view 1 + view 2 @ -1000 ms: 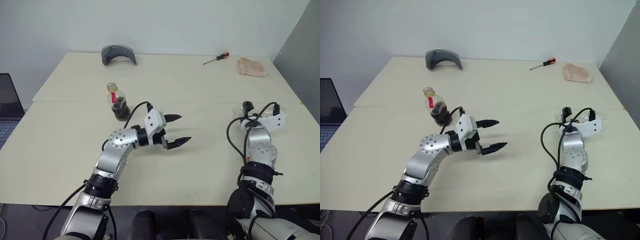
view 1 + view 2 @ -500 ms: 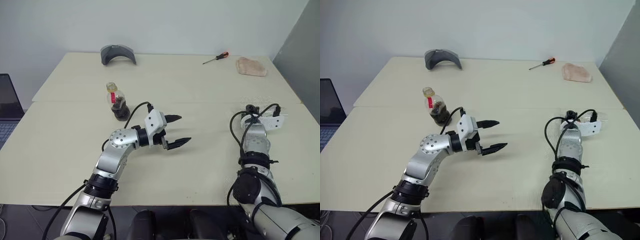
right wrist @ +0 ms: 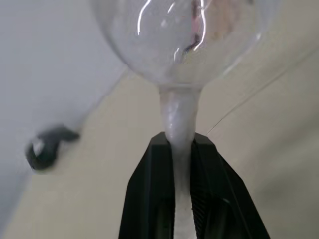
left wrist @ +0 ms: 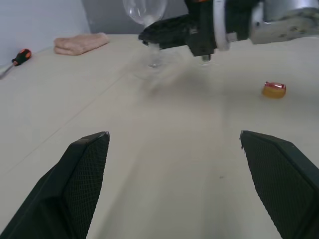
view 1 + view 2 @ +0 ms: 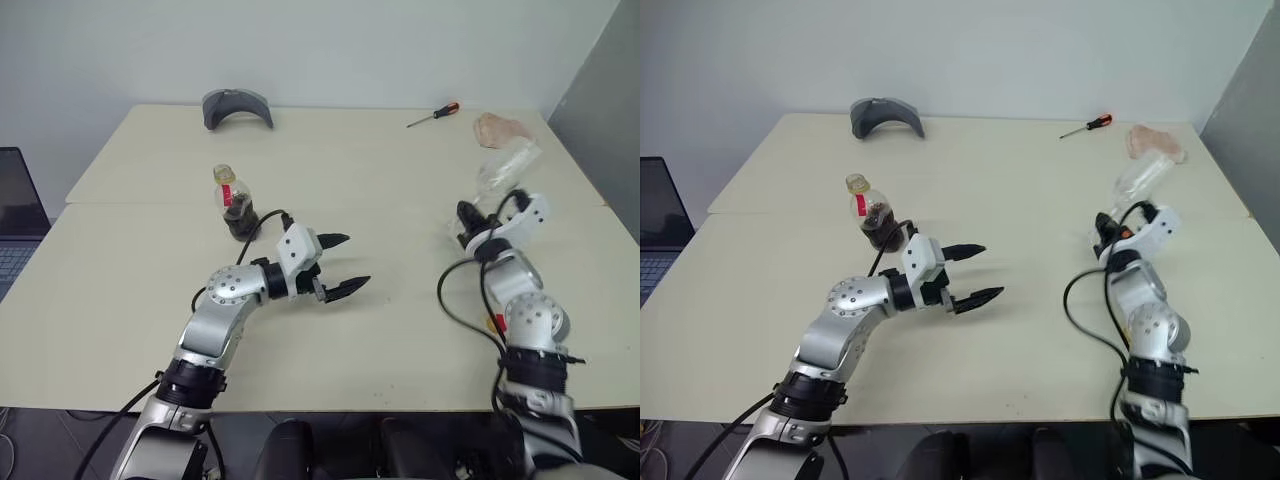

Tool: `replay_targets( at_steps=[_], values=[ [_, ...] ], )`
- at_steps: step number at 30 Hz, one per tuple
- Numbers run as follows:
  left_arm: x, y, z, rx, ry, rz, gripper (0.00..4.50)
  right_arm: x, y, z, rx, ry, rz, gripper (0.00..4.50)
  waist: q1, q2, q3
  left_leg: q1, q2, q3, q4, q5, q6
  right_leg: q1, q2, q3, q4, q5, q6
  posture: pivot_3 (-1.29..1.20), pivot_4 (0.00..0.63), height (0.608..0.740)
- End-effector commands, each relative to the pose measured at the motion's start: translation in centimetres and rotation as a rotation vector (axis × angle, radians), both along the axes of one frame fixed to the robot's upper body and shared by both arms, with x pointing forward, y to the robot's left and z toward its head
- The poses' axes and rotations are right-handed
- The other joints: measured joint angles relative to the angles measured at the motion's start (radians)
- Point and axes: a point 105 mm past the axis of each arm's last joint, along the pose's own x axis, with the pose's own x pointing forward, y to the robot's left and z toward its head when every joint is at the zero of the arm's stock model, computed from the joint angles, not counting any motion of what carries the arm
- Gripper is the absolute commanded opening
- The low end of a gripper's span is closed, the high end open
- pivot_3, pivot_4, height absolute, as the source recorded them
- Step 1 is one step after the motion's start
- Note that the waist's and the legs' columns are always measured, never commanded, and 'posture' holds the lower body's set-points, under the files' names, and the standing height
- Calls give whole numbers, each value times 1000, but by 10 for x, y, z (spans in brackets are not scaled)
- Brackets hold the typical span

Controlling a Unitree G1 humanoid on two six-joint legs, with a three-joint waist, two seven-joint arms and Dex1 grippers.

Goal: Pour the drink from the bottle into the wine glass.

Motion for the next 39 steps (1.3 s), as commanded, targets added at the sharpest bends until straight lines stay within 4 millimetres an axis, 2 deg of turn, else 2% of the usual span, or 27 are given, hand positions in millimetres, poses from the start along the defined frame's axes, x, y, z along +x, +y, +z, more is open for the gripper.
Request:
replay_targets(
  at_steps=[1,6,12,19,26,27,29,37,38,39],
  values=[
    [-2,13,16,-38,-52,37,4500,-16,51,15,-221,-213,157,126,-4,0,0,0,1,0,0,0,0,0,1,0,0,0,0,0,150,740],
    [-4,27,18,-56,-41,87,4500,-11,85,-5,-368,-317,209,126,1,-1,0,0,1,-1,1,0,0,0,1,-1,1,0,0,0,150,740],
    [-10,37,29,-108,-41,128,4500,-4,112,-11,-342,-382,243,126,6,-3,1,-1,-1,-1,2,0,-1,1,-2,-1,0,0,0,0,150,740],
    [-14,47,37,-134,-17,158,4500,-5,105,-33,-339,-348,253,126,6,-3,1,0,0,-1,2,1,-2,1,-2,-2,0,0,0,0,150,740],
    [-13,42,46,-144,-29,138,4500,-7,99,-41,-348,-330,256,126,4,-3,1,0,0,-1,2,1,-2,1,-2,-2,1,0,0,0,150,740],
    [-13,39,48,-146,-36,129,4500,-8,98,-41,-353,-329,258,869,5,-3,1,0,0,-2,2,2,-4,1,-2,-2,1,0,0,0,150,740],
    [-13,36,53,-149,-51,114,4500,-10,97,-44,-363,-321,266,1410,5,-3,1,0,-1,-2,2,3,-5,1,-2,-2,1,0,0,0,150,740],
    [-11,26,72,-164,-105,71,4500,-14,85,-59,-418,-264,268,4215,5,-3,1,0,-1,-1,2,3,-5,1,-2,-2,2,0,0,0,150,740],
    [-11,24,74,-166,-112,62,4500,-14,84,-61,-427,-253,270,4492,5,-3,1,0,-1,-1,2,3,-5,1,-2,-2,2,0,0,0,150,740],
    [-11,23,75,-167,-116,56,4500,-13,84,-62,-432,-246,270,4492,5,-3,1,0,-1,-1,2,3,-5,1,-2,-2,2,0,0,0,150,740]
  ],
)
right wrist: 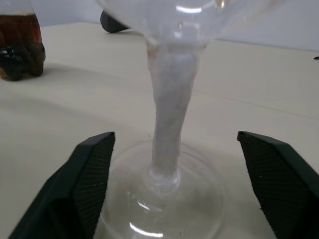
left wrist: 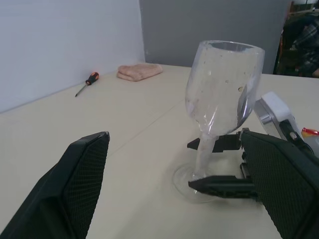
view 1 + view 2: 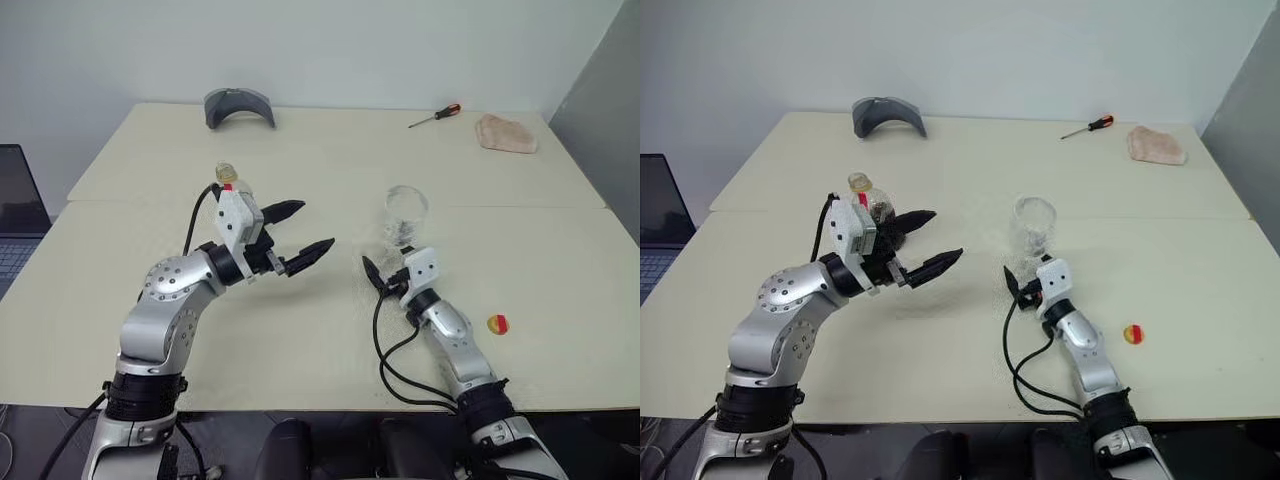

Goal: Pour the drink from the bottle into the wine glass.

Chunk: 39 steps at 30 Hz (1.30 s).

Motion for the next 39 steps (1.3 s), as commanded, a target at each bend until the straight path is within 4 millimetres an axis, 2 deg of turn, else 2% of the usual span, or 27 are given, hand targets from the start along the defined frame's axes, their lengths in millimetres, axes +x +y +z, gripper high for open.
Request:
replay_targets(
  at_steps=[1,9,18,27,33,39],
  values=[
    [-6,-10,18,-14,-66,-51,4500,1,-2,11,-21,-33,-3,4492,0,0,0,0,0,0,0,0,0,0,0,0,0,0,0,0,150,740],
    [-16,-15,18,34,-81,-127,4500,1,-3,5,-41,-4,-6,4492,0,0,0,0,0,0,0,1,-1,0,0,0,0,0,0,0,150,740],
    [-21,-14,13,68,-86,-122,4500,-19,-11,4,-83,48,41,4492,1,0,0,1,0,0,0,0,-1,1,0,0,0,0,0,0,150,740],
    [-26,-9,5,116,-81,-125,4500,-43,-25,15,-209,88,160,4492,1,0,0,1,0,0,0,-1,1,1,0,0,1,0,0,0,150,740],
    [-30,-2,0,125,-68,-91,4500,-71,-28,33,-271,99,287,4492,2,-1,0,1,0,0,0,-1,2,1,0,0,1,0,0,0,150,740],
    [-38,2,-1,126,-28,-58,4500,-75,-26,43,-252,104,309,4492,2,-1,0,2,0,0,0,-1,2,1,0,0,1,0,0,0,150,740]
  ],
)
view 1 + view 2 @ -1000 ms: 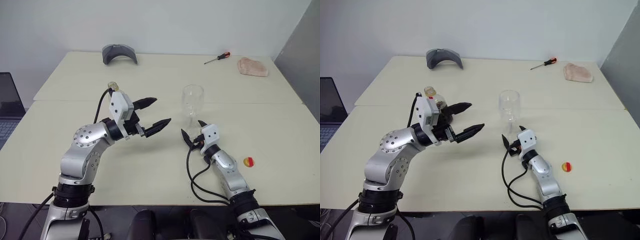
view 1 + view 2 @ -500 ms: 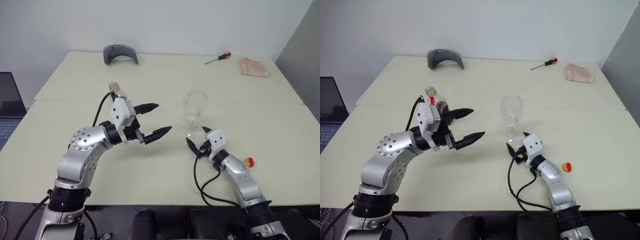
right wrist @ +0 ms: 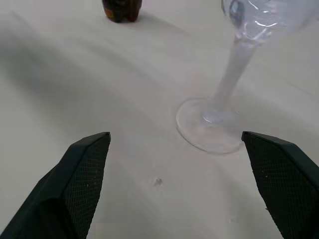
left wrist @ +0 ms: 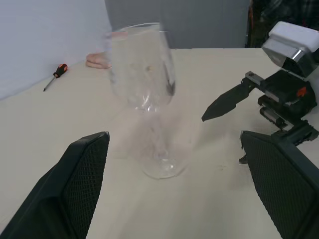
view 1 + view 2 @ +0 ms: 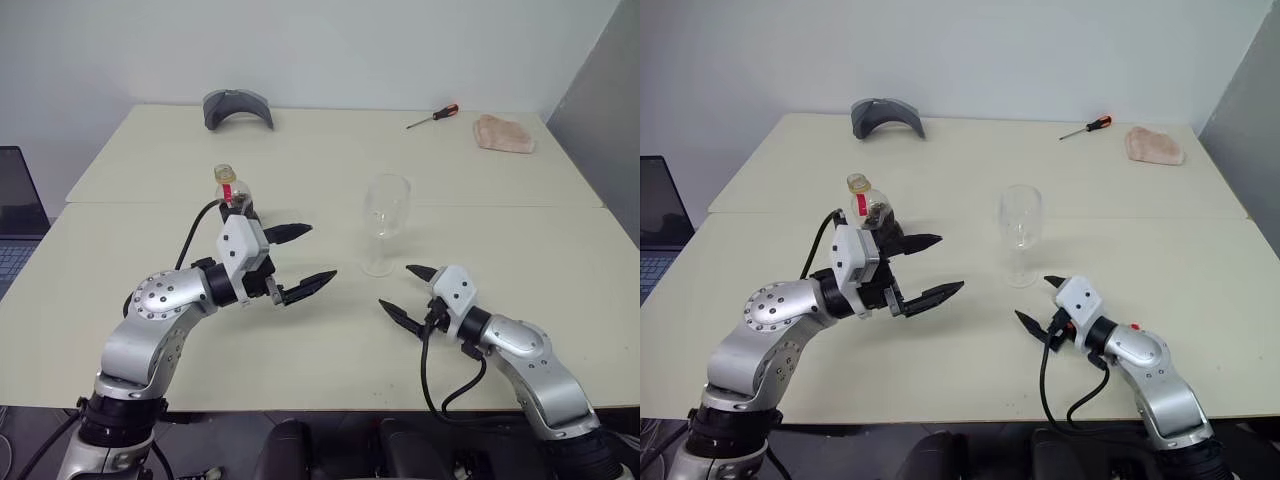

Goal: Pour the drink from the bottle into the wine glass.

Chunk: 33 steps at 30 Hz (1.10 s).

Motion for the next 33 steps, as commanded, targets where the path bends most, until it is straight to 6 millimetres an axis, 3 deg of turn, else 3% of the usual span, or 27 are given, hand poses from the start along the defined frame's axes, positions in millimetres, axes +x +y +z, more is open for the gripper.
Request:
replay_targets(
  at_steps=[1,11,21,33],
  values=[
    [-7,2,14,-3,-49,15,4500,-2,0,17,25,-38,18,4492,1,0,0,0,0,0,0,0,0,0,0,0,0,0,0,0,150,740],
    [-6,12,15,-20,-58,115,4500,-16,7,29,76,-10,134,4492,2,0,0,0,0,0,0,0,0,0,0,0,0,0,0,0,150,740],
    [23,75,-36,-32,5,578,4500,-39,16,70,130,-91,296,4492,3,-1,-1,1,0,-1,0,0,0,1,0,-1,0,0,0,0,150,740],
    [62,101,-39,-46,-41,828,4500,-38,22,81,86,-110,308,4492,19,-6,-3,1,-1,-1,0,0,0,2,-1,-1,-1,0,0,0,150,740]
  ],
)
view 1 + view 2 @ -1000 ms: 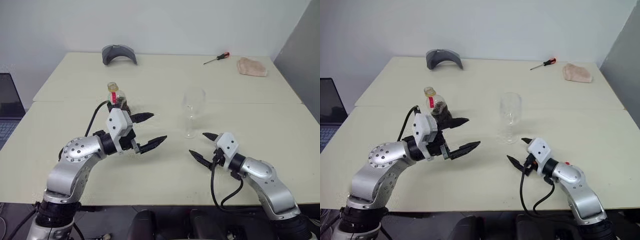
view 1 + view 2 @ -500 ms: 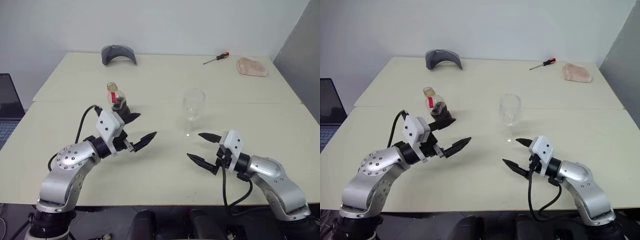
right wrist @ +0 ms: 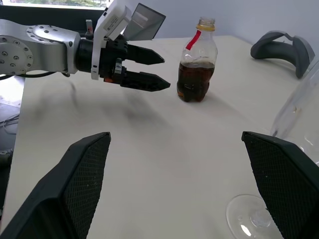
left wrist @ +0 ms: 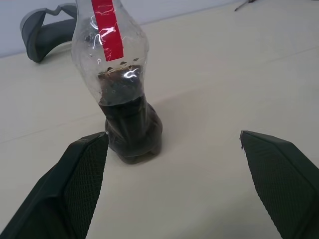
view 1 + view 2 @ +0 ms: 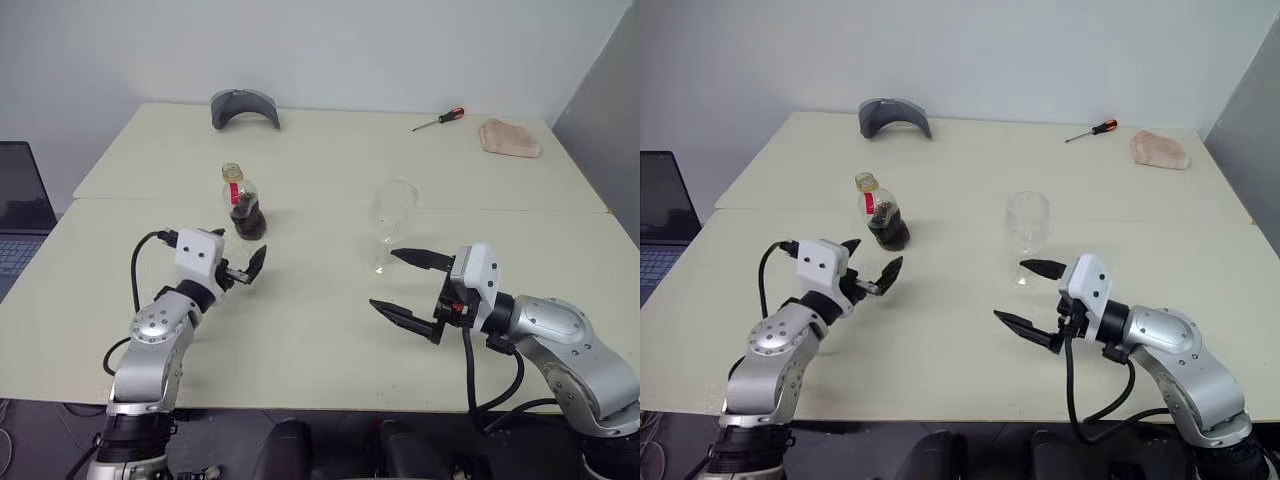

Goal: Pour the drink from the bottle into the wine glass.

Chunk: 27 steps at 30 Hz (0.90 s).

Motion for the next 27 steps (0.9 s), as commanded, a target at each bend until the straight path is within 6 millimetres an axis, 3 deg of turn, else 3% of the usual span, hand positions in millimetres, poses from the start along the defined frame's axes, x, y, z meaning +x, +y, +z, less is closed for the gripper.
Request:
replay_targets(
  at_steps=[1,10,20,27],
  values=[
    [14,13,14,32,-59,90,4500,-3,3,13,3,-50,12,4492,2,0,0,0,0,0,0,0,0,0,0,0,0,0,0,0,150,740],
    [42,12,16,-58,-24,75,4500,-3,9,19,5,-54,29,4492,4,-1,0,0,0,0,1,0,0,0,0,-1,1,0,0,0,150,740],
    [66,15,15,-45,-2,65,4500,-5,13,22,1,-51,36,4492,4,-1,0,0,0,0,1,0,0,0,0,-1,1,0,0,0,150,740],
    [83,2,18,-40,2,0,4500,-5,14,23,2,-67,38,4492,4,-1,0,0,0,0,1,0,0,0,0,-1,1,0,0,0,150,740]
  ],
)
